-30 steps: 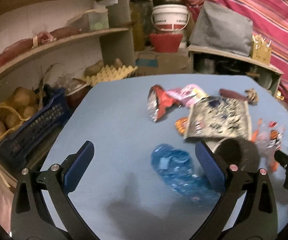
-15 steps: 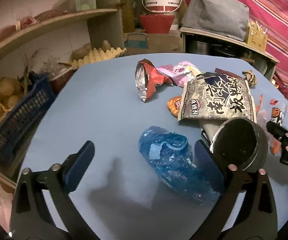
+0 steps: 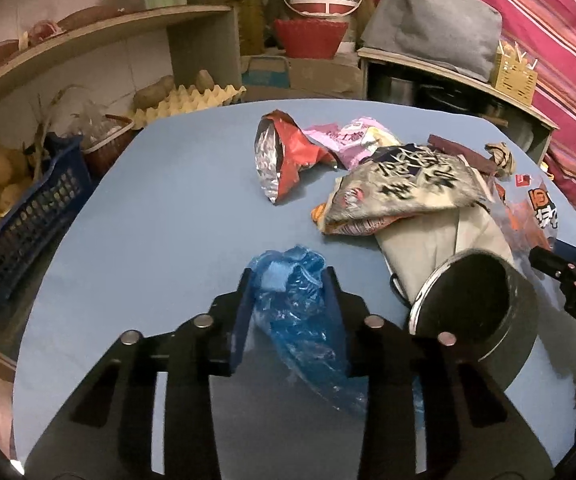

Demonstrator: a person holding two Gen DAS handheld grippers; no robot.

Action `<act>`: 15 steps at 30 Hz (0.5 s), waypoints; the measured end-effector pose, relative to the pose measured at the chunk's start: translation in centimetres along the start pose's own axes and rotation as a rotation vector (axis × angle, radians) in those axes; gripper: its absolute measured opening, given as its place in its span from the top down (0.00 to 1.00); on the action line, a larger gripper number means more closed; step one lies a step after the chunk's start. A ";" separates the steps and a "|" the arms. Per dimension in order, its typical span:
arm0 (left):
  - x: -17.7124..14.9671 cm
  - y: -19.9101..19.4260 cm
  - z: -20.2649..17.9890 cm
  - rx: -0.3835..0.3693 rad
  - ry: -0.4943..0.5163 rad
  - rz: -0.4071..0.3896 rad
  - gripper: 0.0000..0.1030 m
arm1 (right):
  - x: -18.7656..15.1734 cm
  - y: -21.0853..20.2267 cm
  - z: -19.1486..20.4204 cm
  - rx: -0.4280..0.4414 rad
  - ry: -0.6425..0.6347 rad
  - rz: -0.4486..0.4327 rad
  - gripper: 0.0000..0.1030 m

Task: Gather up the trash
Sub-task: 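Grasp the blue plastic bag with the left tool while the right grasps an orange wrapper, then carry both items over the blue basket and open both tools to drop them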

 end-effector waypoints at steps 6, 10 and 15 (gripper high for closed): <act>1.1 -0.9 0.4 0.022 -0.017 -0.041 0.82 | 0.3 -1.0 -0.6 0.006 -0.003 -0.034 0.79; 2.2 -2.4 1.1 0.051 -0.058 -0.088 0.86 | 0.6 -1.8 -1.4 0.014 0.007 -0.050 0.80; 4.7 -5.9 0.9 0.077 -0.082 -0.197 0.86 | 1.3 -3.9 -3.5 0.023 0.046 -0.098 0.80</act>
Point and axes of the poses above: each gripper's, at about its wrist camera, not at the fingertips, and y roughly the way its jaws point, z to its left, x to its top, the point moved 7 cm from there along y, roughly the way its jaws point, and after that the axes turned 1 degree about y, right-handed, at the moved point
